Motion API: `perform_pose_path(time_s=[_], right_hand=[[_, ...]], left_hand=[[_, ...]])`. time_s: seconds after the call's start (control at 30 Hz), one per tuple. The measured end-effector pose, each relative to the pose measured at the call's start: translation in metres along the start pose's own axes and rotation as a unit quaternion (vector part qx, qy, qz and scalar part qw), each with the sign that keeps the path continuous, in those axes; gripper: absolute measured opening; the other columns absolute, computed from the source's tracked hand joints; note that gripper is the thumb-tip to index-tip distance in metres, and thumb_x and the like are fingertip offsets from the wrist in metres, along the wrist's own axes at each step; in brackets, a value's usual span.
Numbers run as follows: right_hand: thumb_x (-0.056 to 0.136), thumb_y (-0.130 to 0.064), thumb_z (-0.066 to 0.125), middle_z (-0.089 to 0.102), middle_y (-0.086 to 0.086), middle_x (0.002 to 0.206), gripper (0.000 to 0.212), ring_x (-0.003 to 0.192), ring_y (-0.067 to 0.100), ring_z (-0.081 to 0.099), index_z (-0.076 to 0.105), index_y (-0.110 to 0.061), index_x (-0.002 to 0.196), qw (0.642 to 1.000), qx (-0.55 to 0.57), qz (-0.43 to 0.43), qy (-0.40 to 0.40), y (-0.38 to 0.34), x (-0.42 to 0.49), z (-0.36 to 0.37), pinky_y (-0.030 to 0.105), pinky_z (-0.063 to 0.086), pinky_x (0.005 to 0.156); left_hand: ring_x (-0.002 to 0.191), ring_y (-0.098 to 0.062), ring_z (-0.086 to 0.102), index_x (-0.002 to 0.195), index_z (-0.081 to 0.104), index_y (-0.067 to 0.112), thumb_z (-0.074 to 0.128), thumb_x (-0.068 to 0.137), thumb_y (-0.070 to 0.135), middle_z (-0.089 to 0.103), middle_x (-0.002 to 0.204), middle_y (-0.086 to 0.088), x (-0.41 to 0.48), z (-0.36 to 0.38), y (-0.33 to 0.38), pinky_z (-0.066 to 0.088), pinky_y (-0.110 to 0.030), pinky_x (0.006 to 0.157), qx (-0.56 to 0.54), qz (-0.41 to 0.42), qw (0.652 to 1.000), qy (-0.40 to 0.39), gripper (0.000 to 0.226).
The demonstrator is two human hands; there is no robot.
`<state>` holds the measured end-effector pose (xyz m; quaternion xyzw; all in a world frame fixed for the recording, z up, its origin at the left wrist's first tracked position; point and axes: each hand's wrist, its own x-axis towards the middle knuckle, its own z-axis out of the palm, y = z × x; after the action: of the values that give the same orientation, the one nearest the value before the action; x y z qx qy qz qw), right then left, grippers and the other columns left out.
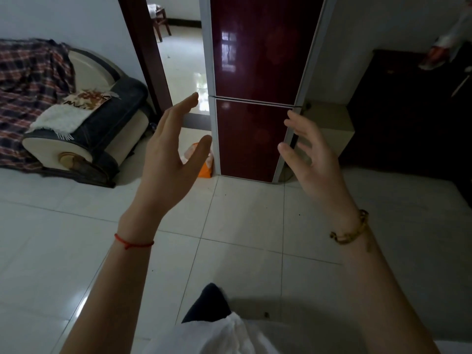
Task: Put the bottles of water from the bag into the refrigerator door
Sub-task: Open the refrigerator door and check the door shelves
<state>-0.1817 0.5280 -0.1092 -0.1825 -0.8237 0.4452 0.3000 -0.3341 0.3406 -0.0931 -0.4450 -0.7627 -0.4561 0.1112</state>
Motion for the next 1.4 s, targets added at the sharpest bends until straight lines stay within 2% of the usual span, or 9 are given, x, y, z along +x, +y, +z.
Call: perform_pose_path(time_s=[0.2, 0.6, 1.03, 1.27, 1.4], right_hand=[[0.095, -0.030, 0.058, 0.048, -0.011, 0.143, 0.052, 0.134, 0.002, 0.041, 0.040, -0.026, 0.144, 1.000, 0.004, 0.021, 0.001, 0.041, 0.066, 0.024, 0.038, 0.036, 0.116], [0.095, -0.027, 0.058, 0.049, -0.009, 0.141, 0.051, 0.134, 0.006, 0.043, 0.041, -0.023, 0.144, 0.999, 0.003, 0.041, 0.002, 0.091, 0.246, 0.098, 0.039, 0.037, 0.115], [0.096, -0.024, 0.058, 0.048, -0.007, 0.143, 0.052, 0.134, 0.009, 0.042, 0.040, -0.021, 0.145, 0.996, 0.005, 0.088, 0.011, 0.134, 0.381, 0.150, 0.041, 0.037, 0.115], [0.096, -0.023, 0.058, 0.048, -0.005, 0.143, 0.052, 0.135, 0.009, 0.043, 0.040, -0.020, 0.144, 0.997, 0.003, 0.082, 0.003, 0.165, 0.458, 0.170, 0.041, 0.037, 0.115], [0.095, -0.023, 0.058, 0.048, -0.005, 0.143, 0.053, 0.134, 0.009, 0.043, 0.040, -0.019, 0.145, 0.998, -0.003, 0.070, 0.002, 0.180, 0.508, 0.176, 0.039, 0.038, 0.114]], left_hand=[[0.137, -0.013, 0.045, 0.146, 0.039, 0.007, 0.056, 0.096, 0.023, 0.049, 0.147, -0.004, 0.053, 0.034, -0.052, 0.038, -0.031, 0.115, -0.005, -0.008, 1.000, -0.006, 0.055], [0.137, -0.014, 0.046, 0.147, 0.038, 0.009, 0.055, 0.095, 0.025, 0.049, 0.148, -0.002, 0.206, 0.076, -0.182, 0.040, -0.034, 0.113, -0.039, -0.015, 0.999, -0.033, 0.056], [0.134, -0.005, 0.047, 0.147, 0.037, 0.013, 0.054, 0.095, 0.027, 0.049, 0.147, 0.002, 0.325, 0.116, -0.292, 0.038, -0.022, 0.112, -0.058, -0.056, 0.995, -0.054, 0.056], [0.131, -0.006, 0.050, 0.147, 0.037, 0.013, 0.056, 0.094, 0.027, 0.051, 0.145, 0.001, 0.390, 0.151, -0.341, 0.041, -0.019, 0.108, -0.093, -0.085, 0.991, -0.044, 0.058], [0.133, -0.007, 0.048, 0.149, 0.033, 0.013, 0.055, 0.096, 0.025, 0.048, 0.147, 0.000, 0.437, 0.175, -0.369, 0.042, -0.030, 0.112, -0.108, -0.110, 0.987, -0.050, 0.058]])
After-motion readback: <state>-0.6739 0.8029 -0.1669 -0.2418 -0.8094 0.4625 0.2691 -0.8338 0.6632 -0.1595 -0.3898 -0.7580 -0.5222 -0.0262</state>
